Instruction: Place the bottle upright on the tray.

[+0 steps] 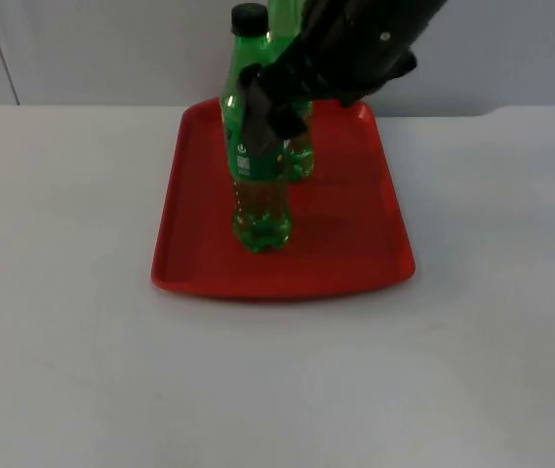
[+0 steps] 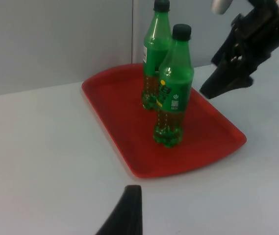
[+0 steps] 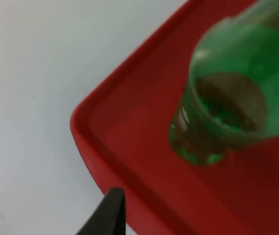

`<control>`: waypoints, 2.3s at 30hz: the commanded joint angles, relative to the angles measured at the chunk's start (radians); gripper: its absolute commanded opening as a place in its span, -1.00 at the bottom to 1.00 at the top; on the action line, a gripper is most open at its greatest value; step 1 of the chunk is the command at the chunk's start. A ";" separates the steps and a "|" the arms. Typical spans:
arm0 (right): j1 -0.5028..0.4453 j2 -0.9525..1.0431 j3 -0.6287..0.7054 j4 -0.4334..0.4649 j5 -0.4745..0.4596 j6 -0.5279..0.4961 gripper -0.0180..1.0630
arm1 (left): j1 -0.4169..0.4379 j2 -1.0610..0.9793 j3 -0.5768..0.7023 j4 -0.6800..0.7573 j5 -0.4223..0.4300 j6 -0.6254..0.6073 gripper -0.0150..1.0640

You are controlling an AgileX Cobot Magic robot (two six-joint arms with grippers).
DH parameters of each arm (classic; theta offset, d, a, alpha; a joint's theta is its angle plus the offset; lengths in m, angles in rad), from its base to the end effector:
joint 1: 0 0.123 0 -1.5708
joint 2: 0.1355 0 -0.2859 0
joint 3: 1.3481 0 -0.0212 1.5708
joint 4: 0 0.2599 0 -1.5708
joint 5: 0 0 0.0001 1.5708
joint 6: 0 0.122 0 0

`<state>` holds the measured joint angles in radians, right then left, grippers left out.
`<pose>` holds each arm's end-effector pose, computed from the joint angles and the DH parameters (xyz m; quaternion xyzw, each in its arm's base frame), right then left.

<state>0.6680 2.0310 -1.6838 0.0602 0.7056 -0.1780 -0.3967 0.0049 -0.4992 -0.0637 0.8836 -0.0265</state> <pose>0.3789 0.3050 0.2131 -0.3770 0.8766 0.0969 0.2828 0.0335 -0.0205 0.2872 0.1465 0.7916 -0.1555 0.5725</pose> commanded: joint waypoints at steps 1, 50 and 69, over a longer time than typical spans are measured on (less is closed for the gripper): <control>0.003 -0.044 0.001 -0.036 0.049 0.035 0.98 | 0.002 -0.005 0.004 0.004 -0.007 -0.006 0.72; 0.007 -1.266 0.915 0.021 -0.093 0.077 0.98 | 0.002 -0.005 0.004 0.004 -0.007 -0.006 0.72; 0.007 -1.732 1.055 0.029 0.157 0.082 0.98 | 0.002 -0.005 0.004 0.004 -0.007 -0.006 0.72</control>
<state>0.6680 0.3331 -0.6378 0.0806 0.8405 -0.0970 -0.3967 0.0049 -0.4992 -0.0637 0.8836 -0.0265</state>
